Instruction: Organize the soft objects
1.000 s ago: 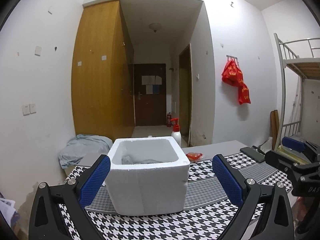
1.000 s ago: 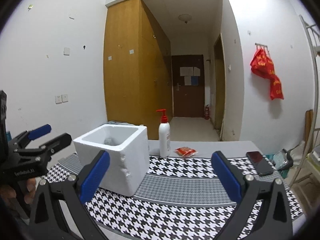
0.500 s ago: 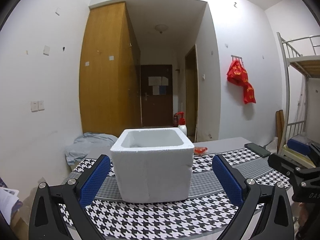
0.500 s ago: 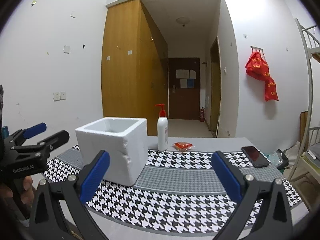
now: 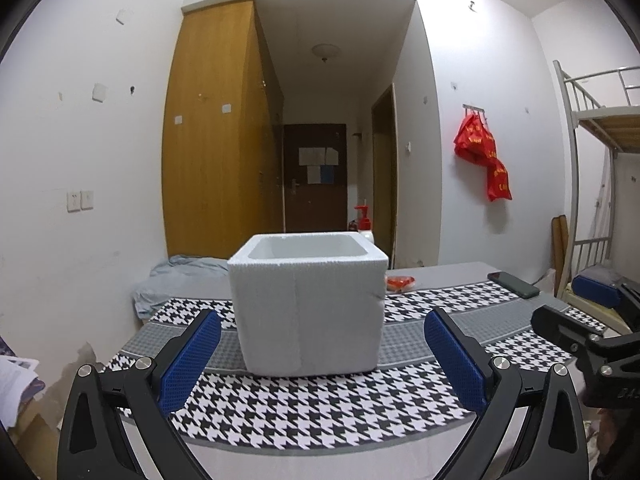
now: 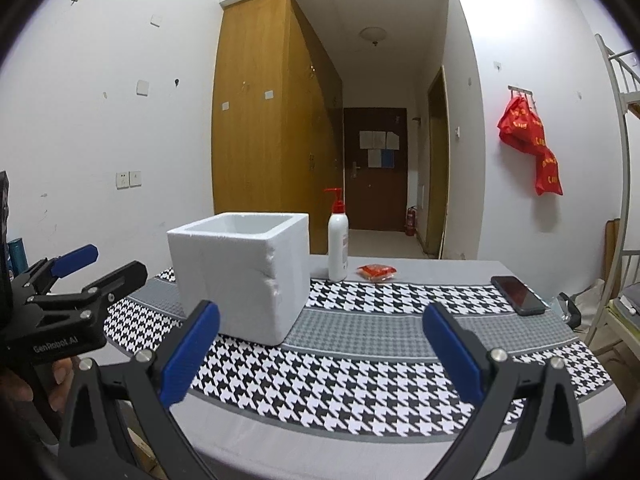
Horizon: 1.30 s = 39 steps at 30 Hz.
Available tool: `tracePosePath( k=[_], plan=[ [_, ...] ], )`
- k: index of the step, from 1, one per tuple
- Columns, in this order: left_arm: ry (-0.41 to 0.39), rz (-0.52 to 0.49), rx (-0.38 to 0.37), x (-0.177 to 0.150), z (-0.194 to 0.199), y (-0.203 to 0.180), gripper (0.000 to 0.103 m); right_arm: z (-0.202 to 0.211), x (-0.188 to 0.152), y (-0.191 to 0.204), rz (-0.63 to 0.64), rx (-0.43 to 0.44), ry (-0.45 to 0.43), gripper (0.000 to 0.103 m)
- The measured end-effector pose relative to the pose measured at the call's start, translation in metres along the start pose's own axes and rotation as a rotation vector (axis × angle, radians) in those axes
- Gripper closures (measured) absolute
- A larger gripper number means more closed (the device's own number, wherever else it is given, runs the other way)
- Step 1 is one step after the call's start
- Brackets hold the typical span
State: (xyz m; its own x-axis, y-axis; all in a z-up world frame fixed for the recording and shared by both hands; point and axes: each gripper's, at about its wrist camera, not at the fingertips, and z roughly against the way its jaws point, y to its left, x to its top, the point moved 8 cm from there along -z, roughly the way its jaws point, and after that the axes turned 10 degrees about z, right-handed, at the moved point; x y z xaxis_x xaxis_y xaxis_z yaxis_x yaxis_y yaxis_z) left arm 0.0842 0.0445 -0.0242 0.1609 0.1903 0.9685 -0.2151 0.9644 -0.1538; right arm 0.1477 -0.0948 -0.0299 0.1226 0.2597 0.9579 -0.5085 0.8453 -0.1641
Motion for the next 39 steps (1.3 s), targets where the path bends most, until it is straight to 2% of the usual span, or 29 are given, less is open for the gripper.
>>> tracePosePath(
  k=[20, 39],
  plan=[
    [-0.015, 0.014, -0.004, -0.007, 0.036, 0.003, 0.001, 0.030, -0.005, 0.013, 0.015, -0.012, -0.009, 0.000],
    [-0.059, -0.023, -0.022, -0.010, 0.081, -0.005, 0.001, 0.070, -0.005, 0.029, 0.017, -0.033, -0.053, 0.000]
  ],
)
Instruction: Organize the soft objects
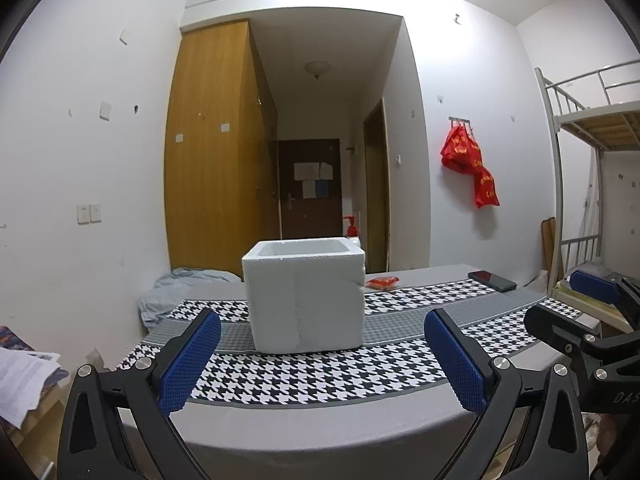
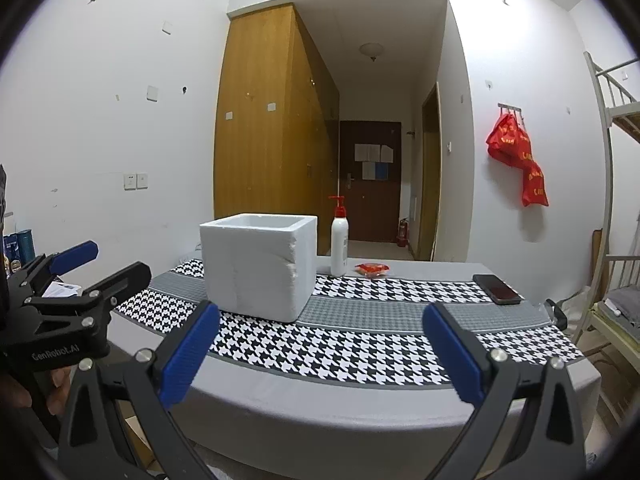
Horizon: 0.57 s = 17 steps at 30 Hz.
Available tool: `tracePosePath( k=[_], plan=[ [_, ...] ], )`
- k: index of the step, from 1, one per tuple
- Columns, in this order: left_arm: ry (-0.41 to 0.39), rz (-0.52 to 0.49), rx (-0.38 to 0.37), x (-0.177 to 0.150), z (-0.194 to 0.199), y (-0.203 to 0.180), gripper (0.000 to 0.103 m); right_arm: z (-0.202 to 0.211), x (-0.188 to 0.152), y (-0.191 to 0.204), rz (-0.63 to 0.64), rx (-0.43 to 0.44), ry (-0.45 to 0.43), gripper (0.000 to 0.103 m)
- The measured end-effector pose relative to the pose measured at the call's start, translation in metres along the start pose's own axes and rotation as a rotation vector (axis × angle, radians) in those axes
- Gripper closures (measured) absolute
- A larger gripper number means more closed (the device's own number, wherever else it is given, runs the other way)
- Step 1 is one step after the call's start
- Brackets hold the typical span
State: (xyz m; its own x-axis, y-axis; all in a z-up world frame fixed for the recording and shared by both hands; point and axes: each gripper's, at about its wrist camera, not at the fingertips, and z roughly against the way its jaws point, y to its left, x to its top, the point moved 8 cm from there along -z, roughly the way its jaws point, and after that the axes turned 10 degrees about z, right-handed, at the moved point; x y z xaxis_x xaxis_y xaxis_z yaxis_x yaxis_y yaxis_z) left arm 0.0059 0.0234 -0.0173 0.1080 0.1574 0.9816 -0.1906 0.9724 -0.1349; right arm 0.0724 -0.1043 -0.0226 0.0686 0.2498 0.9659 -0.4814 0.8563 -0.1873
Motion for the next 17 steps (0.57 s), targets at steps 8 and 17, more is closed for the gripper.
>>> tracePosePath(
  k=[8, 17],
  plan=[
    [0.014, 0.007, 0.007, -0.004, -0.005, 0.004, 0.001, -0.004, -0.004, 0.004, 0.004, 0.013, 0.000, 0.000],
    [0.023, 0.008, 0.007, -0.008, -0.006, 0.005, 0.001, -0.010, -0.008, 0.003, 0.004, 0.019, 0.019, 0.000]
  ],
)
